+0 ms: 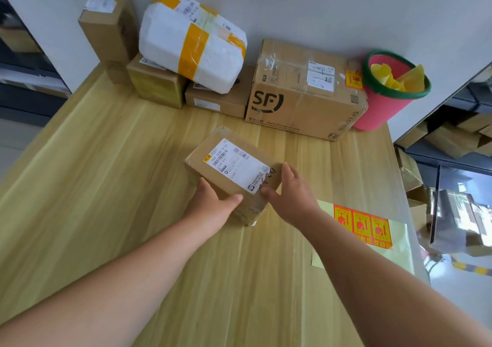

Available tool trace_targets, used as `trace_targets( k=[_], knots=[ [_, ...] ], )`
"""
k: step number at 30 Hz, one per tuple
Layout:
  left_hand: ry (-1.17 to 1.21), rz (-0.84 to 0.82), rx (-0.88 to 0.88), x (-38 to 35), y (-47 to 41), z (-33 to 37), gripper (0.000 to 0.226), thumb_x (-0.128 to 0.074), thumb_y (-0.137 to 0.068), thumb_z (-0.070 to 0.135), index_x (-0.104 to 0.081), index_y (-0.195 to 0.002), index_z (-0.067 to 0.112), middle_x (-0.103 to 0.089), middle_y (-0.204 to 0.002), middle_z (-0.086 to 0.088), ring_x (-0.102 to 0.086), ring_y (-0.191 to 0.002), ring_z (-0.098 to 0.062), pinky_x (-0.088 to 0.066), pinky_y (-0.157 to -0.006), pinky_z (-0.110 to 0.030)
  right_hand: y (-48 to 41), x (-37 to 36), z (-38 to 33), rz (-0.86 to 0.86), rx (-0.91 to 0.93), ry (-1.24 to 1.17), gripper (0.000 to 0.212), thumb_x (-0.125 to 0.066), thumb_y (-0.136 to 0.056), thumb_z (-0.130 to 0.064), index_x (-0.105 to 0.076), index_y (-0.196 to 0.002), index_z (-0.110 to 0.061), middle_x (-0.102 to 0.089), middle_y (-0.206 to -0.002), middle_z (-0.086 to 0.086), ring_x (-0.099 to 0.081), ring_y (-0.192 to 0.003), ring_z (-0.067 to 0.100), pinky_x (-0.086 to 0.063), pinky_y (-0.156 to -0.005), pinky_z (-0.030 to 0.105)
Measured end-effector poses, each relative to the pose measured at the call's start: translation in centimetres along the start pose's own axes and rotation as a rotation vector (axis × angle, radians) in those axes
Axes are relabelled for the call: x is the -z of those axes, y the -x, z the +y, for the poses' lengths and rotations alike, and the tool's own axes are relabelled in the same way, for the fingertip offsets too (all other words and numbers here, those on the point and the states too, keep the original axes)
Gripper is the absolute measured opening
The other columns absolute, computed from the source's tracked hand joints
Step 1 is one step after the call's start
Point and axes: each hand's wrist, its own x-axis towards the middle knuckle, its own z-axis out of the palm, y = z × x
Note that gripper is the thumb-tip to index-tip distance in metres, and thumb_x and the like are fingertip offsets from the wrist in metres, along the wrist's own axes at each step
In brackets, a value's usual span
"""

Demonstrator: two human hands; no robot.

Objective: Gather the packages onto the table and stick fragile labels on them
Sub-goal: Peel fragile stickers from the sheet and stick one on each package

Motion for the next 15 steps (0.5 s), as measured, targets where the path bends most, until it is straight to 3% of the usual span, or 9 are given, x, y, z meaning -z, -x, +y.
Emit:
trace_targets(
  k=[3, 6, 9, 11, 13, 15],
  knots=[
    [0.042, -0.021, -0.04, 0.0, -1.4, 0.3, 0.062, -0.063, -0.086, 0.026, -0.03, -0.138, 0.024, -0.053, -0.126, 0.01, -0.052, -0.118, -0.018, -0.038, -0.092, -0.027, 2.0, -0.5, 0.3, 0.039, -0.057, -0.02, 0.073, -0.062, -0.085, -0.05, -0.033, -0.141, -0.015, -0.043, -0.134, 0.004, -0.046, -0.124, 0.025, -0.04, -0.095, 0.036],
    [-0.07, -0.082, -0.089, 0.4, -2.9, 1.0, 0.071, -0.05, -0.092, 0.018, -0.012, -0.151, 0.027, -0.041, -0.147, 0.002, -0.054, -0.11, -0.02, -0.046, -0.09, -0.031, 4.9, -1.8, 0.3, -0.012, -0.102, -0.048, 0.059, -0.064, -0.083, -0.05, -0.043, -0.128, -0.019, -0.052, -0.118, 0.001, -0.054, -0.107, 0.022, -0.044, -0.084, 0.033],
    [-0.146, -0.102, -0.124, 0.0, -3.6, 1.6, 0.071, -0.045, -0.094, 0.012, -0.008, -0.152, 0.029, -0.037, -0.15, -0.003, -0.047, -0.077, -0.008, -0.043, -0.072, -0.026, 6.2, -2.5, 0.4, -0.016, -0.135, -0.117, 0.041, -0.061, -0.086, -0.048, -0.048, -0.114, -0.022, -0.055, -0.104, -0.004, -0.057, -0.093, 0.018, -0.043, -0.072, 0.03],
    [-0.178, -0.104, -0.129, -0.2, -3.6, 1.7, 0.071, -0.045, -0.094, 0.011, -0.008, -0.152, 0.028, -0.036, -0.15, -0.004, -0.045, -0.084, -0.01, -0.042, -0.077, -0.028, 6.1, -2.3, 0.7, -0.019, -0.13, -0.141, 0.04, -0.06, -0.087, -0.047, -0.048, -0.115, -0.022, -0.058, -0.104, -0.004, -0.058, -0.093, 0.018, -0.045, -0.073, 0.031],
    [-0.195, -0.103, -0.11, -0.4, -3.3, 1.8, 0.072, -0.045, -0.093, 0.013, -0.006, -0.152, 0.027, -0.035, -0.151, -0.002, -0.047, -0.099, -0.015, -0.042, -0.081, -0.028, 5.8, -1.8, 1.2, -0.031, -0.117, -0.146, 0.044, -0.058, -0.088, -0.047, -0.047, -0.123, -0.022, -0.059, -0.111, -0.002, -0.058, -0.099, 0.02, -0.047, -0.078, 0.032],
    [-0.335, -0.028, -0.09, -0.8, -2.4, 2.6, 0.075, -0.048, -0.093, 0.017, -0.002, -0.152, 0.021, -0.025, -0.155, -0.004, -0.044, -0.122, -0.024, -0.039, -0.095, -0.034, 5.5, -1.3, 2.2, -0.029, -0.115, -0.141, 0.055, -0.055, -0.091, -0.047, -0.04, -0.137, -0.021, -0.056, -0.124, 0.0, -0.056, -0.111, 0.021, -0.044, -0.085, 0.032]
  ],
)
